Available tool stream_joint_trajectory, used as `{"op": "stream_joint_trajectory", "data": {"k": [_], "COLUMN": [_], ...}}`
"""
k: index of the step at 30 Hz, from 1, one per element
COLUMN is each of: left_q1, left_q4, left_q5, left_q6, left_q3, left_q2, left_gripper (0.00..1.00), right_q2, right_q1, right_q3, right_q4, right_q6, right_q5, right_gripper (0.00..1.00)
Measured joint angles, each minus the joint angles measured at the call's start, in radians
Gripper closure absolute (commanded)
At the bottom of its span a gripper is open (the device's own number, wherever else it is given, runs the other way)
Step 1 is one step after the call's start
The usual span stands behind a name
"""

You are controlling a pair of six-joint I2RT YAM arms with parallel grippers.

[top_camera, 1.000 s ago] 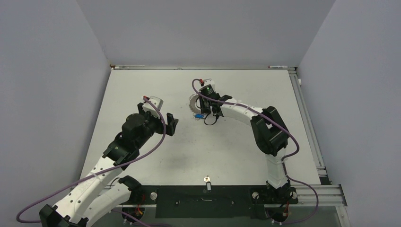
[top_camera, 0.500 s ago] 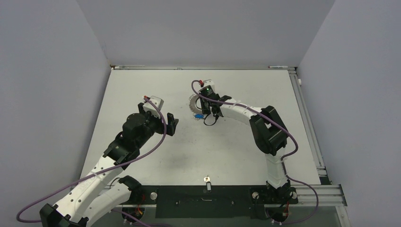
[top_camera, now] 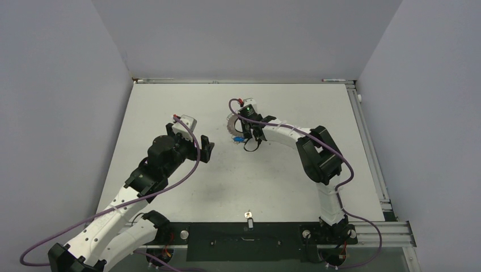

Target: Put the keys on the keyring

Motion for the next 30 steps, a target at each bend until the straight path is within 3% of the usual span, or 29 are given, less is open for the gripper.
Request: {"op": "stream_joint_trajectory", "data": {"k": [8, 15, 23, 30], "left_q1": [0.0, 0.0, 0.0, 0.0], "left_q4": [0.0, 0.0, 0.0, 0.0], "left_q5": [0.0, 0.0, 0.0, 0.0], "left_q6": [0.001, 0.001, 0.004, 0.011], "left_q3": [0.0, 0.0, 0.0, 0.0], "left_q2": [0.003, 0.004, 0.006, 0.006], "left_gripper": [0.03, 0.03, 0.03, 0.03], "right_q2": [0.021, 0.026, 0.023, -0.061], "right_q1": [-0.006, -0.011, -0.013, -0.013], "right_q3": [0.0, 0.0, -0.02, -0.133], "right_q4": [0.006, 0.024, 0.065, 0.116], "right_q6": [-0.005, -0.008, -0.009, 0.008], "right_q5": [0.0, -0.001, -0.005, -0.05], "right_gripper": [0.79, 0.94, 0.95, 0.95]}}
